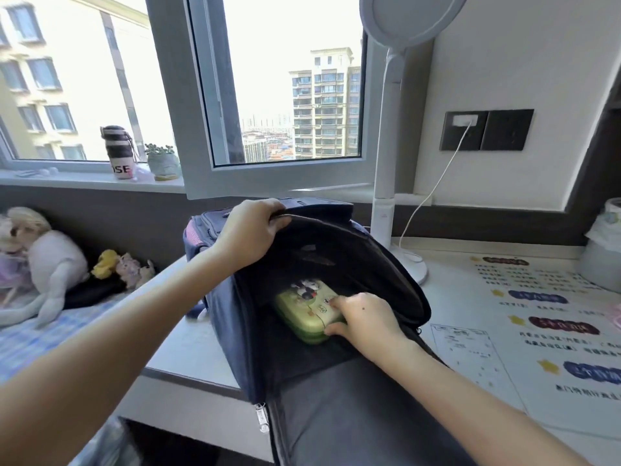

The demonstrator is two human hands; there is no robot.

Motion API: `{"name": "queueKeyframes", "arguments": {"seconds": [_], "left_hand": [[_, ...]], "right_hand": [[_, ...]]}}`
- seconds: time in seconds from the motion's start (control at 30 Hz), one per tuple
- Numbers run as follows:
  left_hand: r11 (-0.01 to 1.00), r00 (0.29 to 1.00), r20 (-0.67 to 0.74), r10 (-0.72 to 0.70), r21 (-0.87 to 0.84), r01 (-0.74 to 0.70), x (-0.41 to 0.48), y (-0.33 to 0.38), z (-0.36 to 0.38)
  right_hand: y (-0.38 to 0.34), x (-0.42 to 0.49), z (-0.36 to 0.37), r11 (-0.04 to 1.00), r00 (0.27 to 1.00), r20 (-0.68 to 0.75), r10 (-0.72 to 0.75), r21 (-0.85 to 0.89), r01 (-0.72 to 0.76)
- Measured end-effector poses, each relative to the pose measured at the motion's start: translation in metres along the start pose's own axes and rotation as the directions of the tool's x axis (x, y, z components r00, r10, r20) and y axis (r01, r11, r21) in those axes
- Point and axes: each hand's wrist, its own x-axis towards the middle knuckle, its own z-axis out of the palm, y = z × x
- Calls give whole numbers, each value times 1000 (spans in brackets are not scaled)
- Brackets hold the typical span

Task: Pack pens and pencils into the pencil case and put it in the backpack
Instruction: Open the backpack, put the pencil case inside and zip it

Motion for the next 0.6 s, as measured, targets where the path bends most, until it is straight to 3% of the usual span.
{"name": "queueKeyframes", "arguments": {"seconds": [0.1, 0.2, 0.23, 0.33, 0.4, 0.47, 0.53, 0.6], "left_hand": [[999, 996, 76, -37, 24, 35, -5, -2, -2], [988, 976, 217, -21, -144, 53, -21, -5, -15], [988, 983, 179, 32, -152, -5, -33, -5, -20], [980, 981, -2, 195, 31, -195, -76, 3, -36], [951, 958, 26, 287, 114, -288, -114, 7, -40], [926, 944, 41, 326, 190, -328, -139, 6, -38], [924, 948, 25, 317, 218, -314, -159, 5, -37], [938, 955, -18, 297, 191, -288, -167, 5, -37]], "right_hand": [[-6, 3, 1, 999, 998, -62, -10, -42, 7], [7, -21, -14, 997, 991, -136, 23, 76, -13], [17, -34, -23, 990, 984, -163, 74, 127, -53], [69, -71, -45, 945, 938, -163, 307, 171, -279], [100, -99, -49, 878, 881, 22, 472, 74, -473], [117, -119, -47, 811, 792, 277, 544, 66, -581], [120, -139, -41, 745, 737, 471, 484, 221, -630], [121, -151, -43, 614, 755, 543, 368, 468, -635]]}}
